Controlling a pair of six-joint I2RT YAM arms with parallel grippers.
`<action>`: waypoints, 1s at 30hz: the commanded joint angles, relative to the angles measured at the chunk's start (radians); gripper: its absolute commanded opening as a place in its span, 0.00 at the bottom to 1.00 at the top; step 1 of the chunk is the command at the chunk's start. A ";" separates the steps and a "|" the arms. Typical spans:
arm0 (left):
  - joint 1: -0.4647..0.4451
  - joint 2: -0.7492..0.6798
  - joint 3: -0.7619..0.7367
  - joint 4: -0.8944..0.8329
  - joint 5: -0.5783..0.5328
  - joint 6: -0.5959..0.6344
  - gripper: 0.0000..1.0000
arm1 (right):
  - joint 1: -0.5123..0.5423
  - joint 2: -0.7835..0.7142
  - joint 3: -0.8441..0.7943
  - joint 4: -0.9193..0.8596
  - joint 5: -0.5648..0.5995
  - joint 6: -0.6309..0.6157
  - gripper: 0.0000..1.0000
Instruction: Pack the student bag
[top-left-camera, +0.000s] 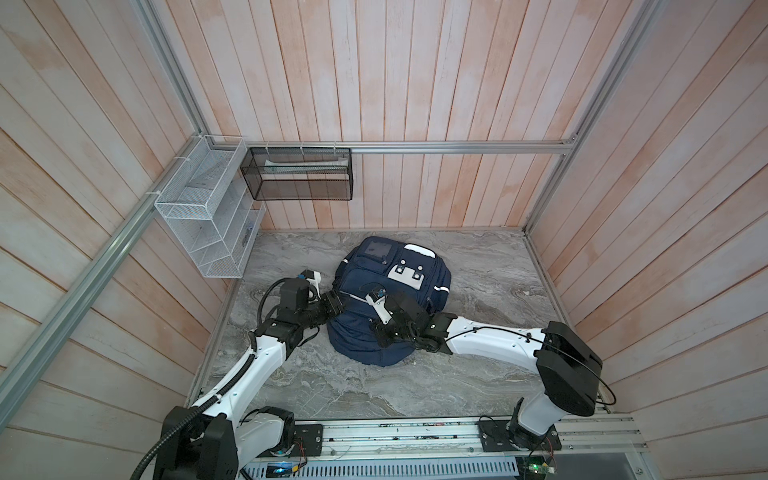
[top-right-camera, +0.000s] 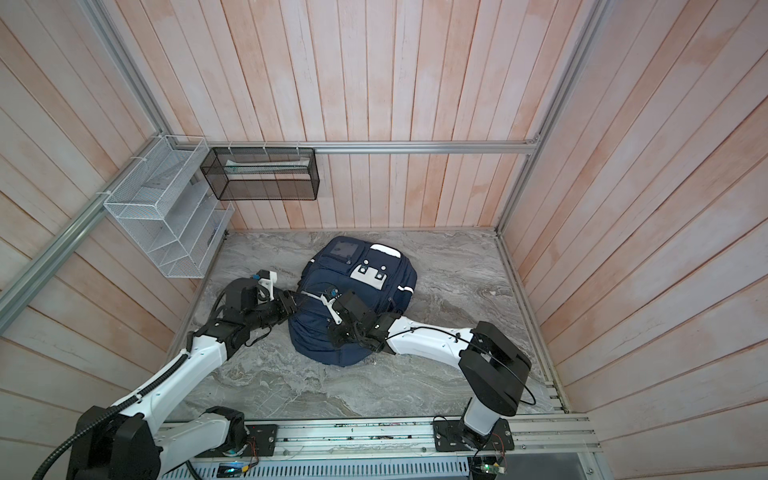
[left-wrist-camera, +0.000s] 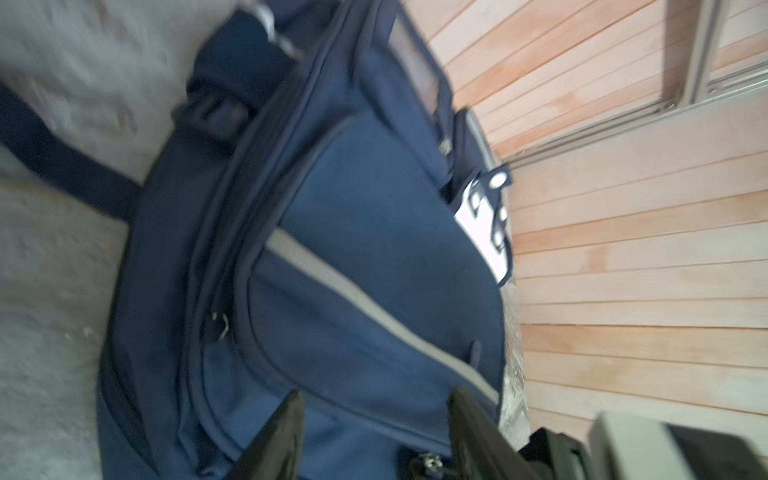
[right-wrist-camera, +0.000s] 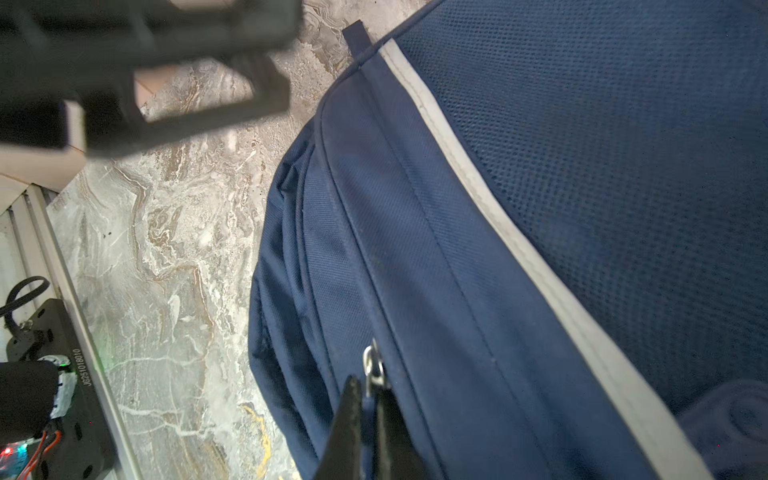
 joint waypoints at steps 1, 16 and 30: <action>-0.045 0.048 -0.001 0.131 0.048 -0.076 0.59 | 0.019 0.015 0.018 0.073 -0.010 0.011 0.00; -0.017 0.142 0.055 0.101 0.027 0.003 0.00 | -0.029 -0.097 -0.134 -0.075 0.087 0.027 0.00; -0.024 0.055 0.057 -0.079 -0.078 0.080 0.00 | -0.427 -0.296 -0.230 -0.220 0.155 -0.039 0.00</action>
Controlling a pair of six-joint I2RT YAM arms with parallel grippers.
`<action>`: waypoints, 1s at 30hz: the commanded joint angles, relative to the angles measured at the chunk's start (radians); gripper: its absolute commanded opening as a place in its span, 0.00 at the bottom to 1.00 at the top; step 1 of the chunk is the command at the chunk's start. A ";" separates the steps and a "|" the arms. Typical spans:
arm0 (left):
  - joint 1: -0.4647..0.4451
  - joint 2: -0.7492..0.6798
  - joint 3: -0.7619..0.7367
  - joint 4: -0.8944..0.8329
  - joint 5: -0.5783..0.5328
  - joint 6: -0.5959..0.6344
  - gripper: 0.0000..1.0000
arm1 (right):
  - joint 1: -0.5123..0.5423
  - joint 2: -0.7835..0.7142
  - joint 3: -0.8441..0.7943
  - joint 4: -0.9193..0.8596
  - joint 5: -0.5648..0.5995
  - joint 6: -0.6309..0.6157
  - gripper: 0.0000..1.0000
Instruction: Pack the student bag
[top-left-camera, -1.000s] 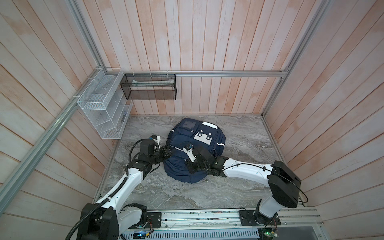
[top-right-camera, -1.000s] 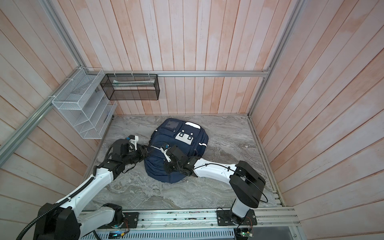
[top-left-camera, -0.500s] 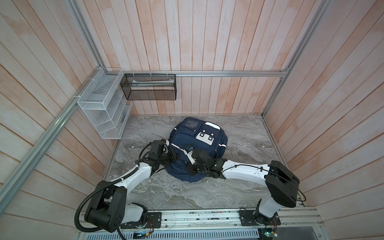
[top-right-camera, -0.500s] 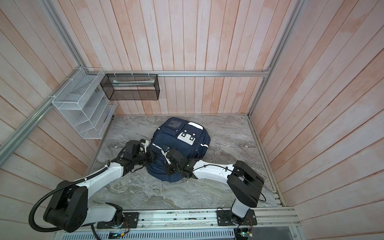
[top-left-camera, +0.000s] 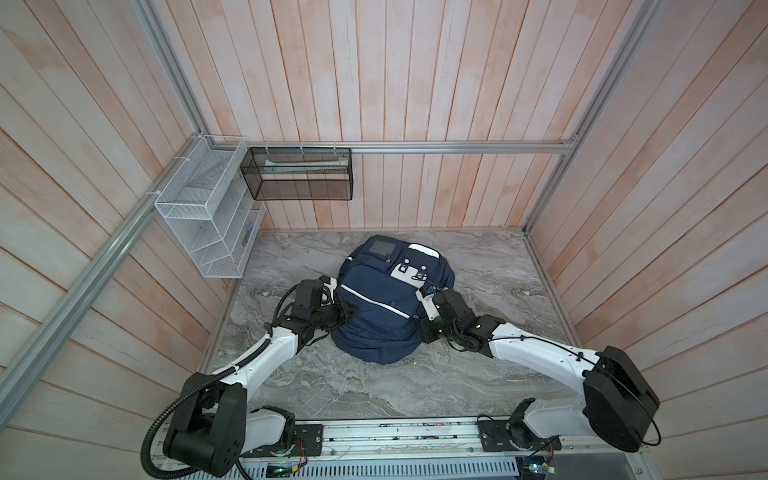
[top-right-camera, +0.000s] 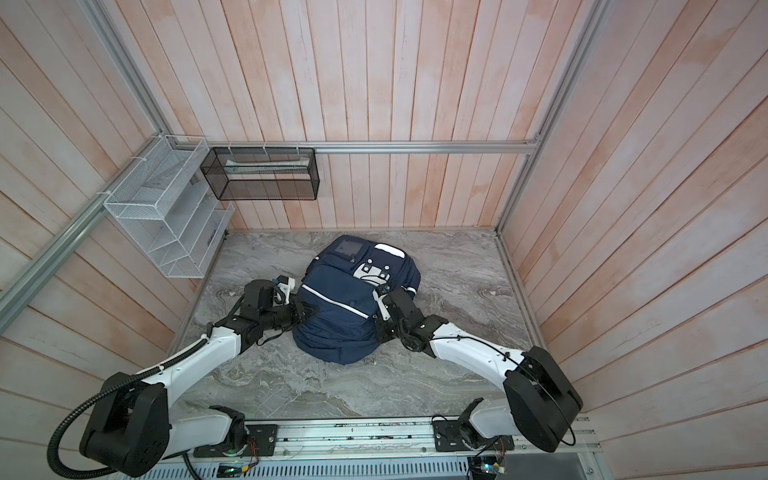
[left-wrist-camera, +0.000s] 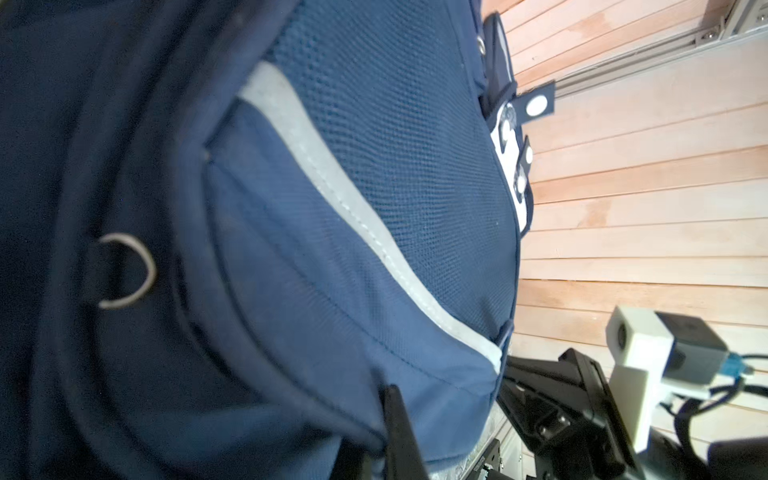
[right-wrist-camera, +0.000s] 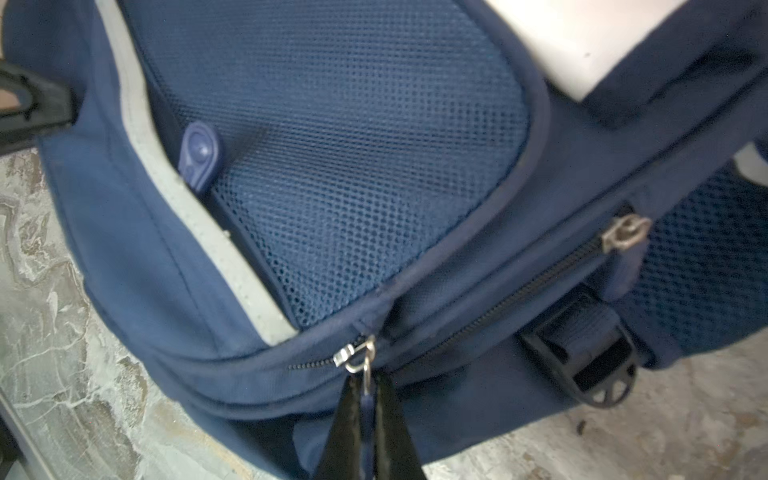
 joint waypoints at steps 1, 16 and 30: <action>0.030 -0.062 0.012 -0.109 -0.129 0.073 0.00 | -0.149 -0.002 0.047 -0.087 0.168 -0.022 0.00; -0.110 -0.163 0.055 -0.100 -0.049 0.061 0.67 | -0.217 0.070 0.162 0.034 0.196 -0.143 0.65; 0.002 -0.082 0.060 0.148 -0.738 0.536 0.84 | -0.535 -0.104 -0.376 0.929 0.321 -0.285 0.83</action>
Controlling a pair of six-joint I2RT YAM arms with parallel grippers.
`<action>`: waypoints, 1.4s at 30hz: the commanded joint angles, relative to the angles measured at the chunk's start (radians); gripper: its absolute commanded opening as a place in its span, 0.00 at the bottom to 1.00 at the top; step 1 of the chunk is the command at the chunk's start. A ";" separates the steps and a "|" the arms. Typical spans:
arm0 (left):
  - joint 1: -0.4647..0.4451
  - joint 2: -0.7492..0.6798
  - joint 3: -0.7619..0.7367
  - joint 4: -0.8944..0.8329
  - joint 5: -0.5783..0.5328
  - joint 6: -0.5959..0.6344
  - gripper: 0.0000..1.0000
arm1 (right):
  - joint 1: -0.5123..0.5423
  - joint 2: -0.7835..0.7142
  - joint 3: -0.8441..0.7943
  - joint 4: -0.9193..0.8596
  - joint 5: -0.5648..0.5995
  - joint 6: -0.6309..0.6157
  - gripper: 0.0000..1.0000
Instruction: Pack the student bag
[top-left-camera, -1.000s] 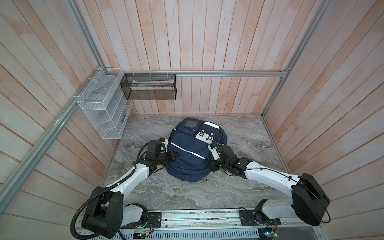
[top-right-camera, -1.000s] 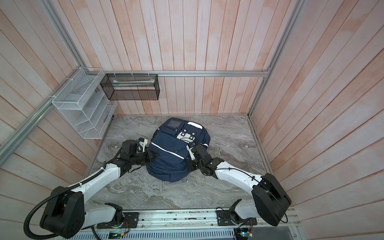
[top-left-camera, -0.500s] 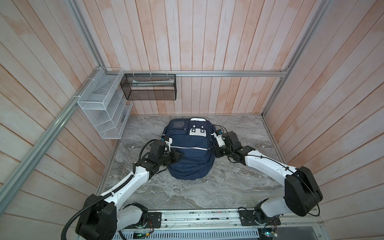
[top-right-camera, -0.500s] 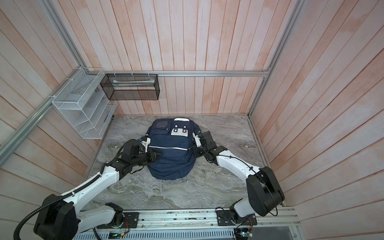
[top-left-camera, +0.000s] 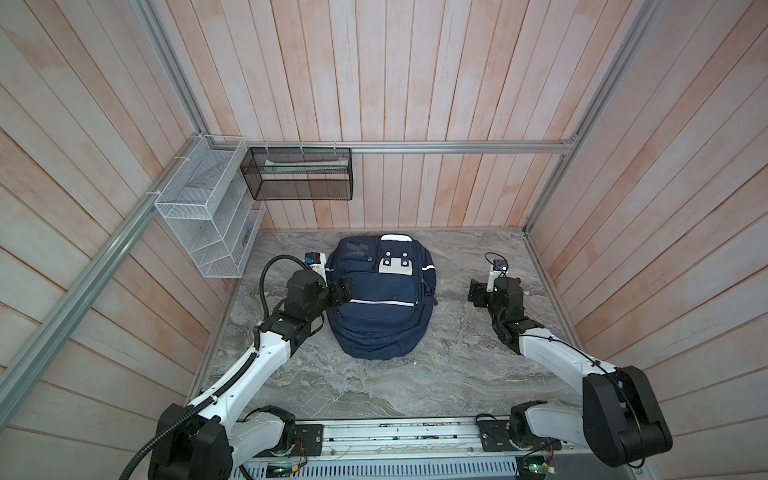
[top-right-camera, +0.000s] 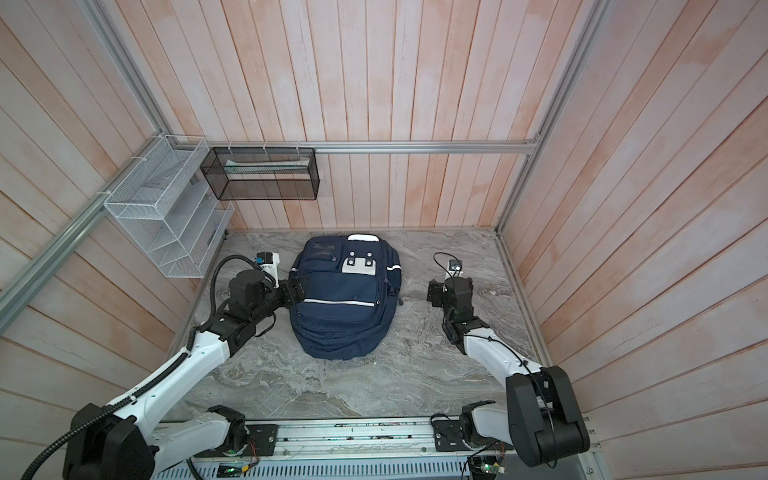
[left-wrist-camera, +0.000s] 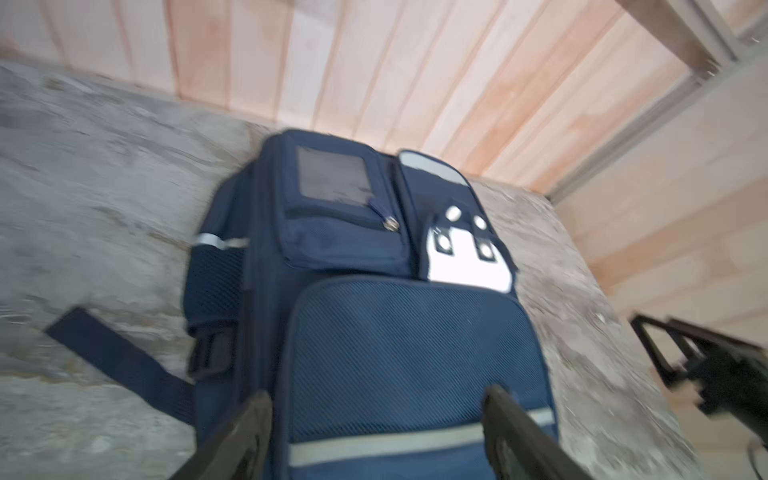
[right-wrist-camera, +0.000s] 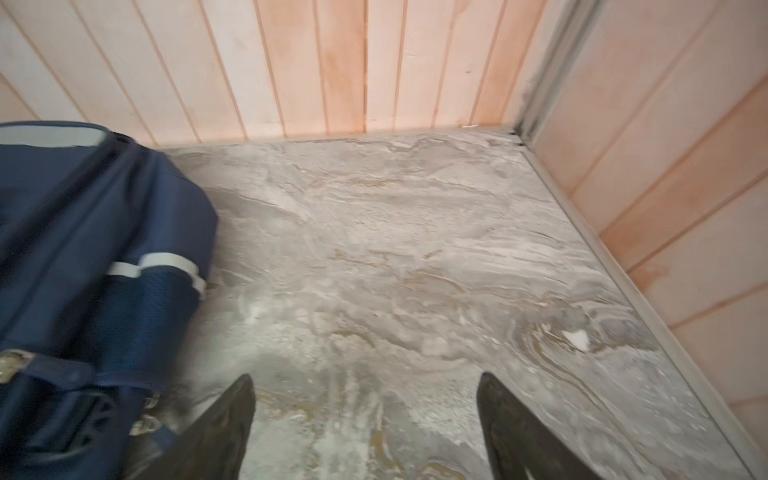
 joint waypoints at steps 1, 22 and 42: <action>0.034 0.043 -0.038 0.118 -0.270 0.191 0.84 | -0.053 0.000 -0.121 0.383 -0.014 -0.119 0.82; 0.372 0.356 -0.409 1.003 0.050 0.338 0.86 | -0.235 0.251 -0.244 0.732 -0.195 -0.085 0.96; 0.373 0.389 -0.472 1.138 0.095 0.353 1.00 | -0.234 0.255 -0.249 0.749 -0.196 -0.083 0.98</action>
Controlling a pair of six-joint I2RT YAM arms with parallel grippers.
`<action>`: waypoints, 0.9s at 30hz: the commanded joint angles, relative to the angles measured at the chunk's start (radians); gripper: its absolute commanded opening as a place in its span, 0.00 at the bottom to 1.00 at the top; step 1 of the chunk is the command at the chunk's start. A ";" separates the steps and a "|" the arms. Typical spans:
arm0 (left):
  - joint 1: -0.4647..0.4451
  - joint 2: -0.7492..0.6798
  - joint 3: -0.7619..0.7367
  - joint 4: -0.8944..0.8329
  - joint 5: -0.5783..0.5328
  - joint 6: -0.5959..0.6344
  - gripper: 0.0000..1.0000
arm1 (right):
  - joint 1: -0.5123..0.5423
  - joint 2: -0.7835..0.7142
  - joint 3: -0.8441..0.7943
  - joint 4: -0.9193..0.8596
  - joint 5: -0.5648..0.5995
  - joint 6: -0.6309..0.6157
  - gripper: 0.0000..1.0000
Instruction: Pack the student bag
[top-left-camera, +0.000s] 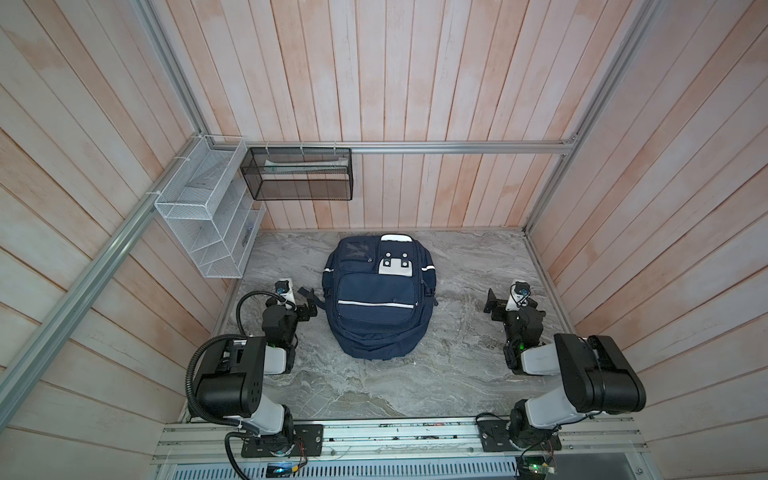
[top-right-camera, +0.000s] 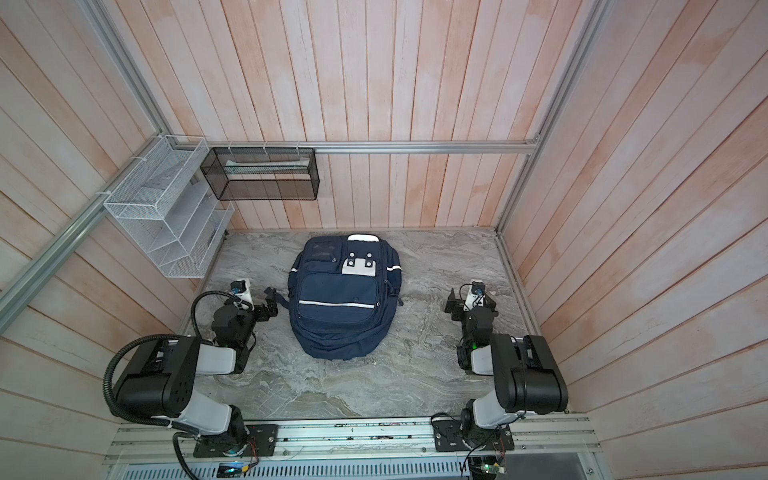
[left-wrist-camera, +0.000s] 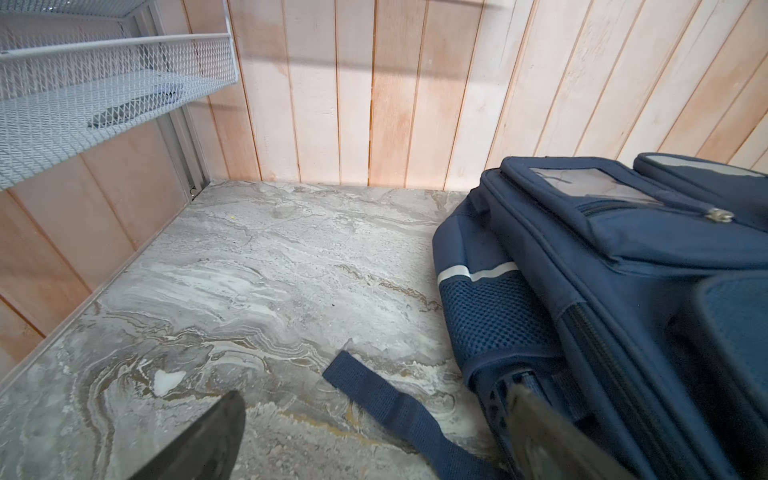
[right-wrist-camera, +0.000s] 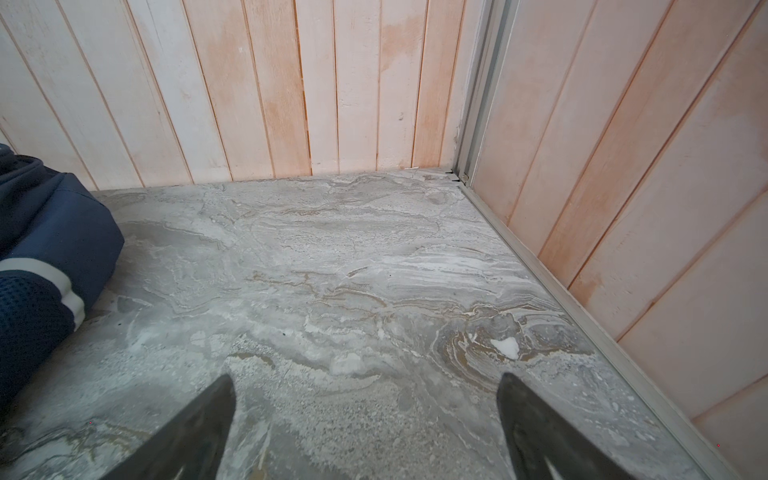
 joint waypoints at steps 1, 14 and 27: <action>0.000 0.000 0.003 0.038 0.011 0.013 1.00 | -0.005 -0.009 0.015 0.001 -0.010 0.007 0.98; -0.004 -0.002 0.002 0.041 0.004 0.017 1.00 | -0.001 -0.231 0.014 -0.181 -0.242 -0.087 0.98; -0.006 -0.002 0.000 0.044 0.004 0.016 1.00 | -0.008 0.003 0.003 0.042 -0.025 0.009 0.98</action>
